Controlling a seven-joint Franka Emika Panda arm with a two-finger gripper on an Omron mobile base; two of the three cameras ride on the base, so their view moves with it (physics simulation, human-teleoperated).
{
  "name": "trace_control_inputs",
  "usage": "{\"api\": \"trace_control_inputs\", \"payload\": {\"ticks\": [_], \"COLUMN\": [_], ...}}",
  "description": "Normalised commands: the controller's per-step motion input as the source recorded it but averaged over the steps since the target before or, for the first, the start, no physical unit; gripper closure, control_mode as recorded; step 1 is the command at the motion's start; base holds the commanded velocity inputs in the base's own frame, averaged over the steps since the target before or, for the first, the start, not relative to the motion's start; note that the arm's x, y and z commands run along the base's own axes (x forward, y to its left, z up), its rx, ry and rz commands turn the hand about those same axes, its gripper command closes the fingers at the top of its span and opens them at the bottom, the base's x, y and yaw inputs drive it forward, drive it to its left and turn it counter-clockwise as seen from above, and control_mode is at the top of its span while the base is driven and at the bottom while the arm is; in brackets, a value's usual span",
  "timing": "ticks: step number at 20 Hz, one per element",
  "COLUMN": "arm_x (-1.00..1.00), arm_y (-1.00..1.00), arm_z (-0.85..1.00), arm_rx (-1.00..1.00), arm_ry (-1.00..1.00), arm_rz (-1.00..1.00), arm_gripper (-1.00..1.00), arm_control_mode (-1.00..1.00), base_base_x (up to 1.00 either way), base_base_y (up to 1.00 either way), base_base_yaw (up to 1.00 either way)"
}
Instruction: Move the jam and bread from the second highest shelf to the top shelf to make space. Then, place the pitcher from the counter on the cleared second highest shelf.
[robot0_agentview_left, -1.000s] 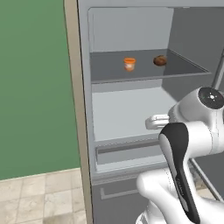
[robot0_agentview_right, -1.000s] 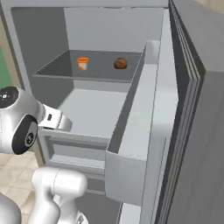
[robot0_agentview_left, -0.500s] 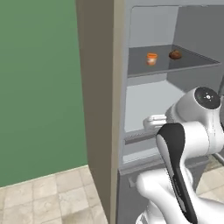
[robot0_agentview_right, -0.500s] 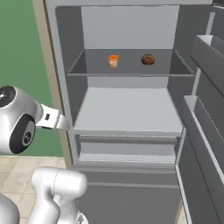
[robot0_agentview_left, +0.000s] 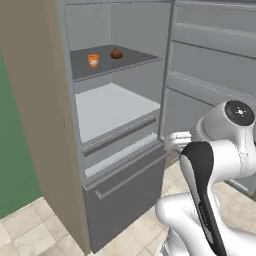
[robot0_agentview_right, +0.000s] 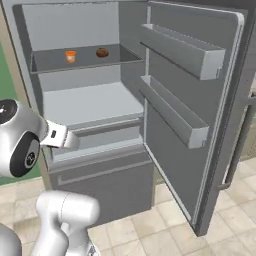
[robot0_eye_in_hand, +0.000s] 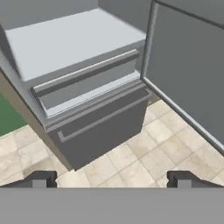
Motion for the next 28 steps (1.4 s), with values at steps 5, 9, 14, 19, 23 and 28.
{"api": "trace_control_inputs", "payload": {"ticks": [5,9,14,19,23,28], "arm_x": [0.00,0.00,0.00,0.00,0.00,0.00], "arm_y": [0.00,0.00,0.00,0.00,0.00,0.00], "arm_z": [0.00,0.00,0.00,0.00,0.00,0.00], "arm_rx": [0.00,0.00,0.00,0.00,0.00,0.00], "arm_ry": [0.00,0.00,0.00,0.00,0.00,0.00], "arm_rz": [0.00,0.00,0.00,0.00,0.00,0.00], "arm_gripper": [-1.00,-1.00,-1.00,-1.00,-1.00,-1.00], "arm_control_mode": [1.00,1.00,1.00,1.00,1.00,1.00], "base_base_x": [-0.39,-0.39,-0.46,-0.34,0.00,-0.13], "base_base_y": [0.00,0.00,0.00,-0.03,-0.08,-0.04], "base_base_yaw": [-0.72,-0.73,-0.73,-0.71,-0.60,-0.48]}}
